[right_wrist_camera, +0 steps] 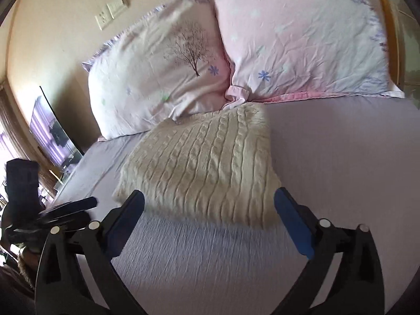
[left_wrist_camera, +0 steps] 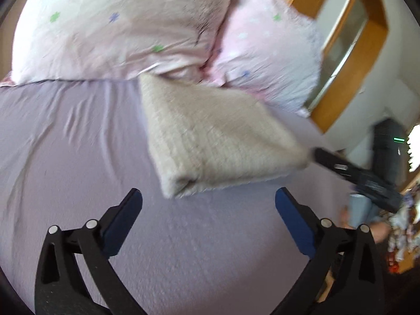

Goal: Fold small clothes

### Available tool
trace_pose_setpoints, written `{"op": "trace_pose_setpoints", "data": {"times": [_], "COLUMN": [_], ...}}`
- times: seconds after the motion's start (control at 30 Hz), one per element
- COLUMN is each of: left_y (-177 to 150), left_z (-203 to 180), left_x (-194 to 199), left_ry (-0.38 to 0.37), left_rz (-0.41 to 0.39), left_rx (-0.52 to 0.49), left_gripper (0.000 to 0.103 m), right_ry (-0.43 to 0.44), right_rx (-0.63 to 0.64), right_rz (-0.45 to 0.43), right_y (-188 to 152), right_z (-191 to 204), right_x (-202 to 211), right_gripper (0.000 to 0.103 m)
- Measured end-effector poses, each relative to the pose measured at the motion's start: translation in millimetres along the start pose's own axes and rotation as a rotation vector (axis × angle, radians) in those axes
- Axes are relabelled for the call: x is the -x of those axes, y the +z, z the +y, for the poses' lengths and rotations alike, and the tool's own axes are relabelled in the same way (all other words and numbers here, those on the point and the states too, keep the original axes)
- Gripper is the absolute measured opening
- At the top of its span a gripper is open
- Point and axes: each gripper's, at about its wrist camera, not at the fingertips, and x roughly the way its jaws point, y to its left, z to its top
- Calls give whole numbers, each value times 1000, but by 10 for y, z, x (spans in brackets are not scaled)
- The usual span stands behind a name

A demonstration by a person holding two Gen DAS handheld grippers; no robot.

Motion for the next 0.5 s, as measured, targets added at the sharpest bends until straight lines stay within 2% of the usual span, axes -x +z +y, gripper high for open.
{"op": "trace_pose_setpoints", "data": {"times": [0.07,0.17,0.23,0.33,0.5], "left_y": [-24,-51,-63,-72,-72], "left_z": [-46,-86,-65,-25,-9], "left_x": [-115,-277,-358,-436,-490], "left_ry": [100,211,214,214,237], "left_rz": [47,96,118,140,145], "left_rx": [-9,-35,-28,-18,-26], "left_gripper": [101,101,101,101,101], "right_ry": [-26,-177,-230,-228,-311], "right_rx": [-10,-22,-26,-47,24], "right_rz": [30,118,169,207,218], "right_y": [-101,-241,-277,-314,-384], "right_z": [12,-8,-30,-39,118], "right_x": [5,-238,-371,-496,-546], "right_gripper": [102,102,102,102,102]}}
